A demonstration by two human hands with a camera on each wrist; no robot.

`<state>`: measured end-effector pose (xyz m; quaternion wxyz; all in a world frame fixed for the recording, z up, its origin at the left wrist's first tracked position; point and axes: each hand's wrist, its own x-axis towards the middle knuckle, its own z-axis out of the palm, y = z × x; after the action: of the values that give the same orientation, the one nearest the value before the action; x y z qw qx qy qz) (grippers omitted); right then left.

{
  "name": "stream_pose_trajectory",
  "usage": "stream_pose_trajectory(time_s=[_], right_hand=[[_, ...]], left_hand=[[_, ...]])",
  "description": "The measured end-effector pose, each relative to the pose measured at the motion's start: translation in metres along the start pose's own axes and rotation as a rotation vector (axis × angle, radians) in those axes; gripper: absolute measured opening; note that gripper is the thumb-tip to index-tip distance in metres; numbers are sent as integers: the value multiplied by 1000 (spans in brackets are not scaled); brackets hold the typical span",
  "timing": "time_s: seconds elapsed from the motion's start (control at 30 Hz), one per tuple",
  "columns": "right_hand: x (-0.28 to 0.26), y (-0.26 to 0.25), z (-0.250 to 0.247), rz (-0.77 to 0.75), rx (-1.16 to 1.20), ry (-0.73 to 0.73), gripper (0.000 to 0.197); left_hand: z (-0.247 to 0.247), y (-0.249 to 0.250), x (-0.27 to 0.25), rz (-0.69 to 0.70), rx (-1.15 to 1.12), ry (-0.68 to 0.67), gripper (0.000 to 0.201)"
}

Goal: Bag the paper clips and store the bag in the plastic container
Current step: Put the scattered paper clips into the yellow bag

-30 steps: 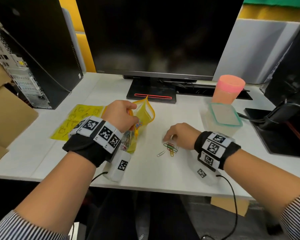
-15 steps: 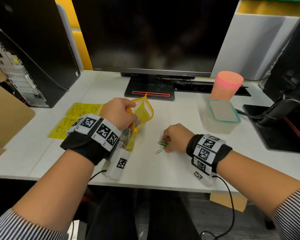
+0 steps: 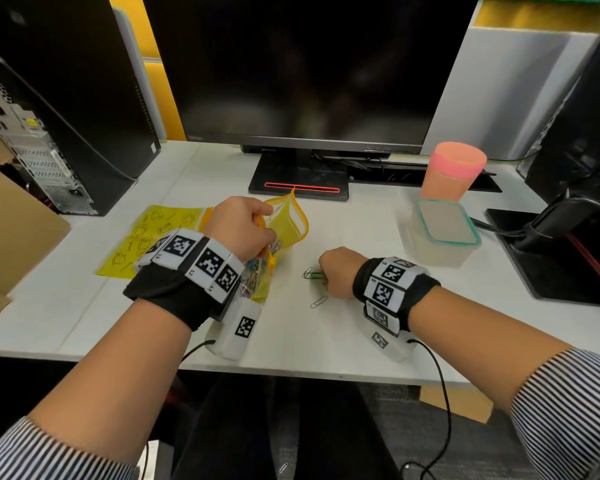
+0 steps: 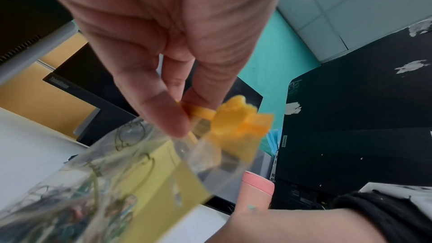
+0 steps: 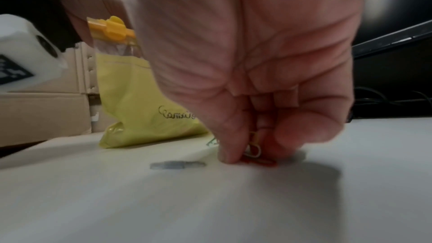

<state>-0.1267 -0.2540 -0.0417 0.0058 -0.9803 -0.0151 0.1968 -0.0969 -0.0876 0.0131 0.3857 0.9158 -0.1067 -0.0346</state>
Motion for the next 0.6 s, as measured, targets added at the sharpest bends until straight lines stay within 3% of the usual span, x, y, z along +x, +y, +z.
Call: stream_pose_trajectory(time_s=[0.13, 0.4, 0.47, 0.53, 0.6], right_hand=[[1, 7, 8, -27, 81, 92, 21], [-4, 21, -9, -10, 418, 294, 19], [-4, 12, -22, -3, 618, 428, 14], [-4, 3, -42, -36, 831, 593, 22], [-2, -7, -58, -126, 882, 624, 19]], left_hand=[[0, -1, 1, 10, 2, -1, 46], [2, -3, 3, 25, 6, -14, 45], [1, -3, 3, 25, 0, -11, 45], [0, -4, 4, 25, -8, -13, 46], [-1, -5, 4, 30, -14, -23, 47]])
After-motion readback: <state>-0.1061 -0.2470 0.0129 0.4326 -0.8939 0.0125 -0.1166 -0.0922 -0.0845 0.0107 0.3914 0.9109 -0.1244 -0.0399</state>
